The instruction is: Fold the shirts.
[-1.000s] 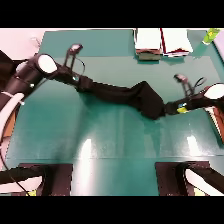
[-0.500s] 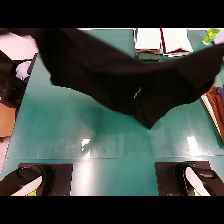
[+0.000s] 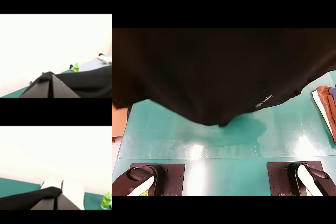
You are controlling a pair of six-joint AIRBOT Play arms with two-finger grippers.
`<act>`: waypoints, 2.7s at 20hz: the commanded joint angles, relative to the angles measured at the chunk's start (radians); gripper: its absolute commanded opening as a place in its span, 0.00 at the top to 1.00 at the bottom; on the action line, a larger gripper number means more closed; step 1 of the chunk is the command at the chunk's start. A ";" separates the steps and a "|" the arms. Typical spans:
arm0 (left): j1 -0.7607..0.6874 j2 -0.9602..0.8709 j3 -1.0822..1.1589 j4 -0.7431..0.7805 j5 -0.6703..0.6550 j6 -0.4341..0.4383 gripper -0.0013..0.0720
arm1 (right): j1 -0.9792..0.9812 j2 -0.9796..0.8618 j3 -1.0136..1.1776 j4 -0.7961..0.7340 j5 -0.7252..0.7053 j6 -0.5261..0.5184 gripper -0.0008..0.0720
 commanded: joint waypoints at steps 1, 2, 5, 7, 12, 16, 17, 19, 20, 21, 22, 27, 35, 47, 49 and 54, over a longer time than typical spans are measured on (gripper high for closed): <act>0.000 -0.026 -0.020 0.002 -0.018 -0.014 0.94 | 0.009 -0.156 0.175 0.099 0.072 0.021 0.96; 0.000 -0.044 -0.060 0.004 -0.033 -0.029 0.95 | 0.043 -0.202 0.187 0.098 0.081 0.029 0.96; 0.000 -0.141 -0.201 0.033 -0.144 -0.060 0.94 | 0.216 -0.324 0.081 0.076 0.054 0.029 0.96; 0.000 -0.232 -0.299 0.087 -0.196 -0.065 0.94 | 0.328 -0.422 -0.004 -0.020 0.051 0.062 0.96; 0.000 -0.528 -0.432 0.417 -0.058 -0.168 0.94 | 0.462 -0.695 -0.071 -0.164 -0.026 0.098 0.96; 0.000 -0.702 -0.432 0.446 0.087 -0.190 0.94 | 0.490 -0.821 -0.071 -0.164 -0.069 0.099 0.96; 0.001 -0.727 -0.432 0.446 0.087 -0.208 0.94 | 0.490 -0.838 -0.071 -0.164 -0.067 0.099 0.96; 0.001 -0.748 -0.432 0.446 0.082 -0.211 0.94 | 0.486 -0.853 -0.071 -0.164 -0.063 0.098 0.95; 0.001 -0.747 -0.432 0.446 0.083 -0.211 0.78 | 0.479 -0.853 -0.071 -0.163 -0.061 0.098 0.87; 0.001 -0.746 -0.426 0.446 0.080 -0.210 0.44 | 0.471 -0.851 -0.071 -0.163 -0.064 0.099 0.51; 0.005 -0.745 -0.415 0.446 0.057 -0.209 0.38 | 0.461 -0.848 -0.070 -0.156 -0.058 0.100 0.29; 0.133 -0.679 -0.385 0.436 -0.223 -0.188 0.37 | 0.380 -0.781 -0.084 -0.158 0.145 0.112 0.33; 0.239 -0.468 -0.822 0.367 -0.311 -0.132 0.37 | 0.344 -0.489 -0.571 -0.155 -0.023 0.112 0.33; 0.239 -0.457 -1.173 0.232 -0.066 -0.158 0.06 | 0.344 -0.408 -0.813 -0.129 -0.038 0.112 0.33; 0.239 -0.457 -1.173 0.232 -0.062 -0.158 0.42 | 0.343 -0.409 -0.814 -0.134 -0.025 0.112 0.33; 0.239 -0.430 -1.122 0.232 -0.056 -0.152 0.94 | 0.270 -0.387 -0.880 -0.142 0.076 0.103 0.33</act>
